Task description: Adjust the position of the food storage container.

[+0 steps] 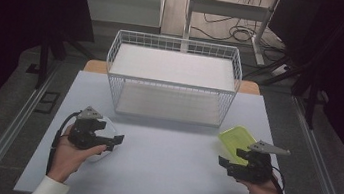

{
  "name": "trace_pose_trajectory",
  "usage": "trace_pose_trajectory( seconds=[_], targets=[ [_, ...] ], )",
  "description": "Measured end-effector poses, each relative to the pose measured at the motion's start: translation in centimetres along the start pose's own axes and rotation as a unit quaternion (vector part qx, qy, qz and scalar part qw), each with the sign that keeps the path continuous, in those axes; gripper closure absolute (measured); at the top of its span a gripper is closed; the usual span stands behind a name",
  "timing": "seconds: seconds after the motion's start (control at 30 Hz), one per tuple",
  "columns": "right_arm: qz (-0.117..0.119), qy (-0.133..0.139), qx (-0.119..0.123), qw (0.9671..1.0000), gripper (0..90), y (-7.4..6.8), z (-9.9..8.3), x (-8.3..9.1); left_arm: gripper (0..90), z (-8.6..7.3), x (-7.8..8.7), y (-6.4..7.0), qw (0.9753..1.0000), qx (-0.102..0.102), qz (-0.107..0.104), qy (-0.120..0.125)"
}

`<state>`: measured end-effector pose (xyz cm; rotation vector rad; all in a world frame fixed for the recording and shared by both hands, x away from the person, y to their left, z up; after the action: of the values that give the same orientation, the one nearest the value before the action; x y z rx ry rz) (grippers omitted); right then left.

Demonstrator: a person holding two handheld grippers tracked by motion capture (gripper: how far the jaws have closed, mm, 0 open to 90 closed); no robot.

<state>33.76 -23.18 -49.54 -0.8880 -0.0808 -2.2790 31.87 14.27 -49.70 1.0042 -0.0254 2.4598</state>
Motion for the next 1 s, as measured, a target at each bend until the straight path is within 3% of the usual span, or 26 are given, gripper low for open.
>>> trace_pose_trajectory(
  seconds=[0.4,1.0],
  targets=[
    [-0.007,-0.015,0.01,0.9998,23.2,0.03,-0.13,-0.12,17.4,0.39,0.24,0.37,0.9999,-0.007,-0.008,0.006],
    [-0.008,-0.027,0.006,0.9996,25.3,-0.09,0.16,0.47,17.6,0.38,0.31,0.63,0.9999,0.005,-0.01,0.005]
  ],
)
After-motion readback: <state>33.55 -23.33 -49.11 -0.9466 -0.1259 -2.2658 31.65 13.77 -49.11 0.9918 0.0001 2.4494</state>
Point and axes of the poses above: each handheld gripper's, and its own axes: x roughly backward along the jaws, z roughly out of its top, y roughly to its right, the point moved 9 cm from there along -x, roughly forward along the jaws, and after that the axes turned 4 degrees about z, right-handed, at the moved point
